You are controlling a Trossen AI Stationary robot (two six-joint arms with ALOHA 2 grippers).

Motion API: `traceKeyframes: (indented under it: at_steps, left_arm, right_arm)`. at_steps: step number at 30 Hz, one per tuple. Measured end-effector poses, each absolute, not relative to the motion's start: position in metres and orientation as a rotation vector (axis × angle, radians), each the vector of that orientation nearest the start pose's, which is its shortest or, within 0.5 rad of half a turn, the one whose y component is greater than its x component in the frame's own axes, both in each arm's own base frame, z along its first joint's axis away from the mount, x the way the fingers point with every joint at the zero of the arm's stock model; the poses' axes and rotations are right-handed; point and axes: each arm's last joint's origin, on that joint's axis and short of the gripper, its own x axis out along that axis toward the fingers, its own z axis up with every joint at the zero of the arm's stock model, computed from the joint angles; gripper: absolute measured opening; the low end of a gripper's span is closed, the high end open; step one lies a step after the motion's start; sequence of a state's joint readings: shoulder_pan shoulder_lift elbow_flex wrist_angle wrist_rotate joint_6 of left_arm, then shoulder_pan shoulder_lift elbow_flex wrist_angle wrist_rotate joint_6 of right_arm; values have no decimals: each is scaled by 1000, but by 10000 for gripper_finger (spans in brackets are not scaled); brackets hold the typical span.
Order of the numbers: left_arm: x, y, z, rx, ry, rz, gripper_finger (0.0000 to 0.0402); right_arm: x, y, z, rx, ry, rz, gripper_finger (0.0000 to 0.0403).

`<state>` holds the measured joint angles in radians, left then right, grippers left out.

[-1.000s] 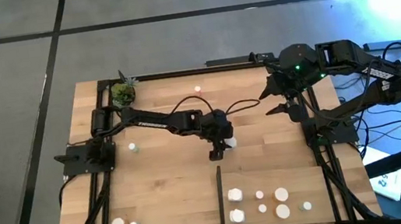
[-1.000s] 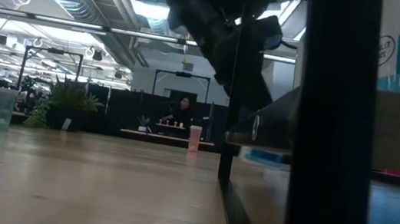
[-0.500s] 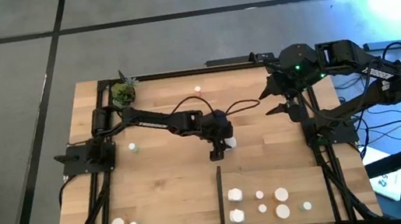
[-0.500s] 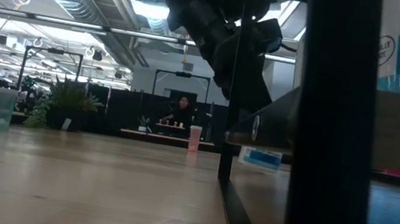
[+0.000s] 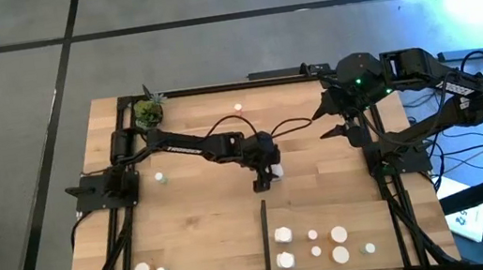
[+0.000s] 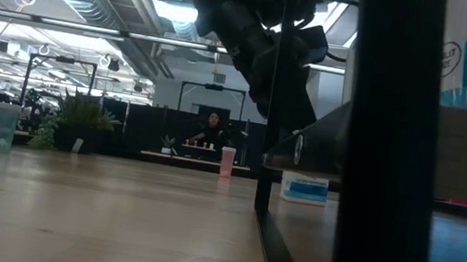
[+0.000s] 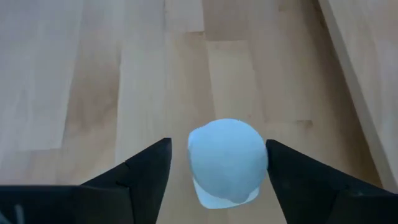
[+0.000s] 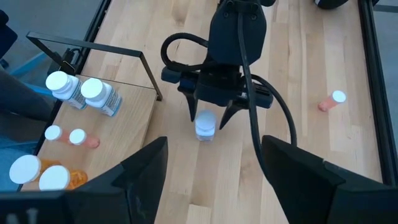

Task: Pick and place medicine bottles onto shelf by color
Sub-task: Put the top white pill bottle on the shelf

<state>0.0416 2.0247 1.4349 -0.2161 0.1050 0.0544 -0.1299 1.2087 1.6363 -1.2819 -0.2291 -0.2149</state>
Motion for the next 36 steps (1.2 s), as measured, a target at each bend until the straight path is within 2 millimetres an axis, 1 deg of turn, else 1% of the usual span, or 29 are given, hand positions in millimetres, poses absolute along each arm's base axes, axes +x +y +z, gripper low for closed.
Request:
traceKeyframes:
  at_steps: [5,7,9,12,13,15,17,19,21,24,29,33,35,36]
  left_arm:
    - [437,16,189,16,817,-34,259]
    - [431,17,194,19,845,-23,259]
    - [431,17,202,25,810,-8,260]
    - [424,17,212,31,826,7,260]
    - [425,18,215,32,806,10,260]
    - [418,17,225,32,810,11,260]
    - [418,17,235,36,771,16,260]
    - [410,17,242,42,793,30,260]
    - [408,17,253,53,752,55,260]
    - [400,15,268,68,732,82,260]
    - [391,13,289,81,677,147,260]
    - [380,10,304,63,651,181,258]
    - [373,9,307,63,676,178,257]
    - [373,9,309,56,672,177,257]
  right_arm:
    - [187,-18,434,-49,825,183,261]
    - [187,-18,434,-49,825,182,261]
    - [187,-18,434,-49,825,182,261]
    - [187,-18,434,-50,822,182,261]
    - [187,-18,435,-50,820,182,261]
    - [187,-18,435,-50,820,182,261]
    - [187,-18,435,-51,819,181,261]
    - [187,-18,435,-51,819,181,261]
    - [187,-18,435,-51,818,181,261]
    - [187,-18,435,-51,818,182,261]
    - [187,-18,435,-51,816,182,261]
    - [188,-18,435,-52,811,181,261]
    - [188,-18,435,-52,810,181,261]
    - [188,-18,435,-53,808,181,261]
